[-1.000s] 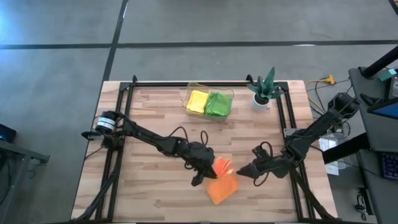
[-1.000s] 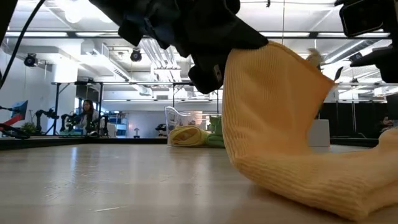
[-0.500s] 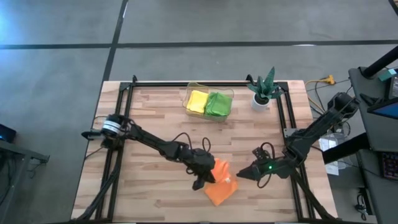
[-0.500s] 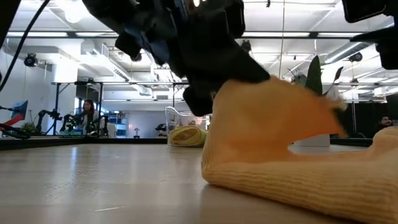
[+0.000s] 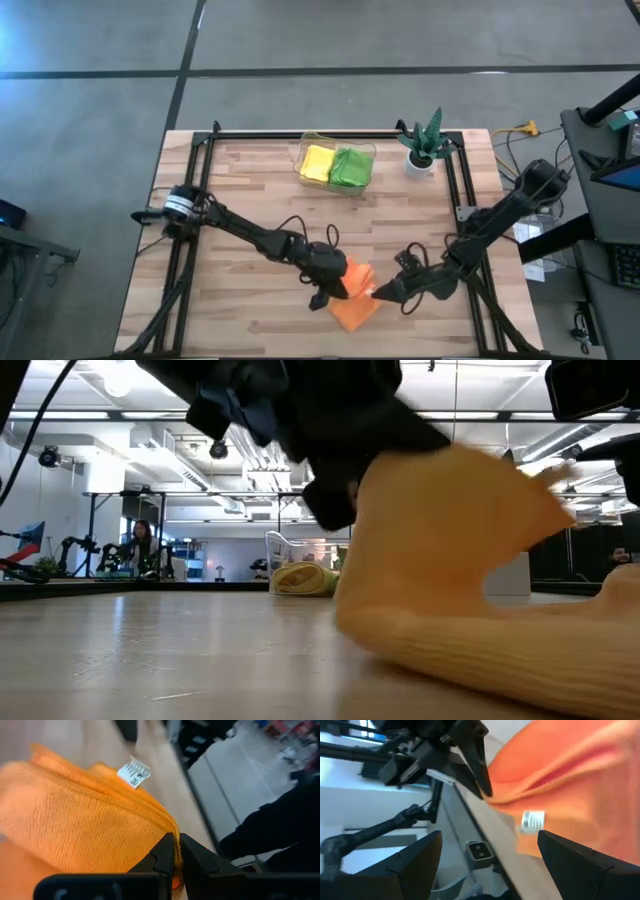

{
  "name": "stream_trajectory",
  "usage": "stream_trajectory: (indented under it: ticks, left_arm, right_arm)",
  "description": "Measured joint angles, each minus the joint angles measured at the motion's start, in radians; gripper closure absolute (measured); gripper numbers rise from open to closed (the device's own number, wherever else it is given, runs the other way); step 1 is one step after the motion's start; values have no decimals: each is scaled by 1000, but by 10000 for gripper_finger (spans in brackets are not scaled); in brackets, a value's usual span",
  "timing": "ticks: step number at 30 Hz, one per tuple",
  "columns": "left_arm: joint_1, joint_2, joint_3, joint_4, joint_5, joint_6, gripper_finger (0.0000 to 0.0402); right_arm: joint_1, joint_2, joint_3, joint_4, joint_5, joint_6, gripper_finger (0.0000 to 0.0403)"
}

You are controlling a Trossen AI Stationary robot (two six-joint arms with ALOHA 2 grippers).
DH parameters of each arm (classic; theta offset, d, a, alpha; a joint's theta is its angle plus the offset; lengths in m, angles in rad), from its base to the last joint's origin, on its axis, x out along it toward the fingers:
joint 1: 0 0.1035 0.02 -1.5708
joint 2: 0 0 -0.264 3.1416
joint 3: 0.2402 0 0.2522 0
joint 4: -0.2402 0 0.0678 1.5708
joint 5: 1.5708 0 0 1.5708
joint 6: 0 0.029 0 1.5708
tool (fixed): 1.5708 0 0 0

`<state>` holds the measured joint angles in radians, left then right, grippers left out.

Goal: Fold microfiber towels
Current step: Fold the orange microfiber towel

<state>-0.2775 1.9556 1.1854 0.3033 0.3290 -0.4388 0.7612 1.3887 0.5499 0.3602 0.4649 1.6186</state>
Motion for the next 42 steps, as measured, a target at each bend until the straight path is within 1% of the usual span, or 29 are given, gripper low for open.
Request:
stream_trajectory:
  ticks: [2, 6, 12, 19, 26, 32, 36, 40, 42]
  left_arm:
    - [-14, 0, 8, 26, 2, 0, 391]
    - [-36, 7, 13, 27, 2, -1, 391]
    - [-52, 8, 12, 26, -24, -3, 391]
    - [-58, 30, 29, 27, -31, -37, 391]
    - [-68, 160, 161, 18, -4, -108, 391]
    - [-76, 214, 236, -13, 6, -132, 391]
    - [-83, 234, 252, -25, 7, -132, 391]
    - [-89, 241, 263, -23, 7, -134, 391]
    - [-91, 243, 265, -26, 7, -142, 391]
  right_arm:
    - [0, 45, 1, 67, -9, 2, 79]
    - [0, 115, 0, 159, -27, 11, 79]
    - [2, 146, 0, 234, -37, 19, 79]
    - [17, 121, 0, 213, -46, 12, 88]
    - [33, 119, 0, 192, -47, 19, 101]
    - [44, 118, 0, 183, -49, 15, 101]
    - [44, 118, 0, 119, -48, 17, 101]
    - [44, 118, 0, 34, -48, 54, 101]
    - [43, 118, 0, 26, -47, 49, 101]
